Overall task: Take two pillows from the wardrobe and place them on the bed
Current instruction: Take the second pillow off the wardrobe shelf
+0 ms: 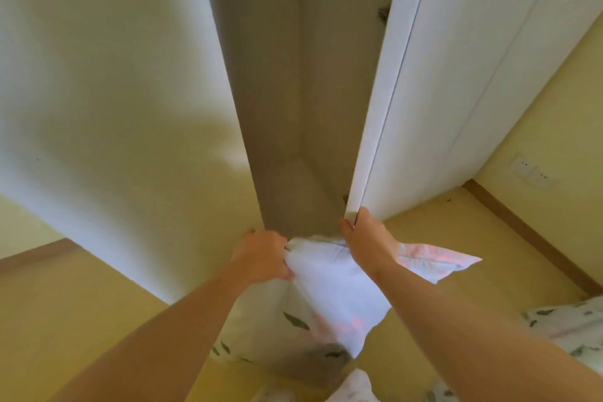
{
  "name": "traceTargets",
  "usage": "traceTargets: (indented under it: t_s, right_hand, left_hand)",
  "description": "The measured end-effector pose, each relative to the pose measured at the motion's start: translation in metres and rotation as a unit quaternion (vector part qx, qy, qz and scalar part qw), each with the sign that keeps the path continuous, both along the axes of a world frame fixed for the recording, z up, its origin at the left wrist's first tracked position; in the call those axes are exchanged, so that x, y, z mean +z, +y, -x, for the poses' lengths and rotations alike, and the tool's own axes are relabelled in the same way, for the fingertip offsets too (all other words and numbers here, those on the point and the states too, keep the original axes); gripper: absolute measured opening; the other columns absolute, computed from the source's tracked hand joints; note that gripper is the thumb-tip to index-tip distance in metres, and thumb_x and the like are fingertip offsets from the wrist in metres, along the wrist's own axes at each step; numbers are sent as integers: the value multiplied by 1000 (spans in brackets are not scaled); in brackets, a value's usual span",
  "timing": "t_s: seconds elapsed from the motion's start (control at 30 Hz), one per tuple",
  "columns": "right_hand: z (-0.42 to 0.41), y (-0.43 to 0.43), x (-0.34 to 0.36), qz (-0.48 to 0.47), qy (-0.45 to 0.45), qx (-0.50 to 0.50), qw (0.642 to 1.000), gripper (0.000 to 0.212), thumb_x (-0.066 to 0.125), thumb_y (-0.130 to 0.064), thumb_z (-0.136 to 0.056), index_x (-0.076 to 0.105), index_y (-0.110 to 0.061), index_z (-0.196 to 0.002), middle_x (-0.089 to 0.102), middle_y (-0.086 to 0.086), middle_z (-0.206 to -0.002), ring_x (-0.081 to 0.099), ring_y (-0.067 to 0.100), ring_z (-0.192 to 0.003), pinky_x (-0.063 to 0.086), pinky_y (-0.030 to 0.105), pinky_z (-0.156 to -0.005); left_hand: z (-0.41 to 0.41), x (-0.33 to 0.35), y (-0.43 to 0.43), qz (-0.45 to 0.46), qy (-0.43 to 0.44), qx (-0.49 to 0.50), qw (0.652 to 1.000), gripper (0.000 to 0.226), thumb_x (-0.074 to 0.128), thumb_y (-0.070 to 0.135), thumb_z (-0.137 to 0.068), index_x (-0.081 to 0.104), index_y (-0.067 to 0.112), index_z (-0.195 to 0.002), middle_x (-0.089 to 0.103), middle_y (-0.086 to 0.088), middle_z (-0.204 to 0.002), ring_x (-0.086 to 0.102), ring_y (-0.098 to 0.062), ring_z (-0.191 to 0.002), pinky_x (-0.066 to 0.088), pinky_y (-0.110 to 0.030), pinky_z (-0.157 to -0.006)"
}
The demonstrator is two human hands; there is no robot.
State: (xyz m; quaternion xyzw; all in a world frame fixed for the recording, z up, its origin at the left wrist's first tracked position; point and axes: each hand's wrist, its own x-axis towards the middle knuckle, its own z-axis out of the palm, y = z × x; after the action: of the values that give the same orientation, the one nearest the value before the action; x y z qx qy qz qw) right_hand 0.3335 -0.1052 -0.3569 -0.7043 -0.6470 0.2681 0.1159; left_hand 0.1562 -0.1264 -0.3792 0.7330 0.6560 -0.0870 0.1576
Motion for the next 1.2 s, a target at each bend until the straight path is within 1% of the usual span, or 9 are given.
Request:
traceTargets:
  t_s: [0.07, 0.17, 0.3, 0.43, 0.57, 0.7, 0.87, 1.03, 1.2]
  right_hand:
    - [22, 3, 6, -13, 12, 36, 999, 29, 27, -33, -99, 43, -9, -104, 60, 15, -99, 56, 33, -86, 39, 35, -70]
    - [56, 8, 18, -85, 49, 71, 993, 34, 25, -28, -101, 41, -10, -125, 56, 16, -124, 56, 33, -110, 45, 40, -86]
    - [97, 25, 44, -229, 120, 156, 953, 49, 31, -15, -100, 19, -16, -147, 22, 2, -157, 22, 19, -144, 20, 27, -114]
    - [125, 50, 75, -240, 156, 165, 944, 58, 36, -11, -98, 7, -15, -149, 8, 2, -159, 11, 17, -146, 12, 24, -114]
    - [136, 63, 81, -243, 208, 167, 933, 61, 37, -19, -99, 3, -13, -149, 5, 1, -160, 5, 13, -147, 4, 17, -109]
    - [140, 74, 88, -221, 168, 191, 942, 60, 37, -16, -98, 6, -16, -149, 1, 0, -160, 17, 22, -145, 15, 26, -114]
    - [154, 97, 102, -222, 121, 198, 947, 55, 34, -11, -95, 15, -17, -147, 24, 5, -155, 35, 27, -136, 23, 45, -114]
    - [162, 120, 103, -201, 95, 193, 956, 68, 31, 0, -88, 5, -20, -148, 27, 11, -152, 21, 23, -143, 10, 44, -119]
    - [168, 136, 105, -175, 104, 206, 957, 69, 30, -1, -87, 6, -22, -148, 26, 14, -152, 18, 25, -143, 12, 45, -118]
  left_hand:
    - [19, 7, -2, -10, -5, 16, 1000, 43, 65, 45, -73, 62, 16, -106, 66, -4, -110, 59, -25, -104, 37, -34, -94]
    - [45, 15, -7, -24, -20, 43, 999, 46, 65, 45, -76, 61, 15, -111, 66, -4, -113, 59, -24, -106, 39, -34, -96]
    - [77, 35, -9, -55, -82, 117, 988, 45, 67, 41, -78, 61, 16, -116, 66, -5, -115, 59, -23, -107, 42, -33, -94]
    - [106, 64, 1, -121, -112, 179, 970, 43, 72, 41, -72, 65, 13, -105, 70, -9, -102, 63, -23, -87, 45, -30, -73]
    - [121, 89, 13, -161, -104, 202, 960, 41, 72, 41, -72, 65, 12, -100, 71, -8, -96, 64, -26, -86, 46, -32, -71]
    - [123, 99, 22, -197, -80, 211, 954, 36, 70, 40, -73, 65, 12, -96, 68, -6, -88, 58, -23, -77, 36, -29, -61]
    - [130, 104, 36, -226, -79, 244, 940, 35, 70, 42, -73, 64, 15, -94, 70, -7, -95, 63, -27, -91, 33, -28, -71]
    - [140, 108, 50, -240, -111, 302, 916, 36, 72, 39, -71, 65, 14, -95, 70, -9, -96, 62, -29, -91, 39, -31, -74]
    - [137, 107, 62, -243, -134, 325, 904, 35, 73, 36, -71, 65, 12, -95, 69, -10, -98, 62, -31, -93, 44, -36, -79]
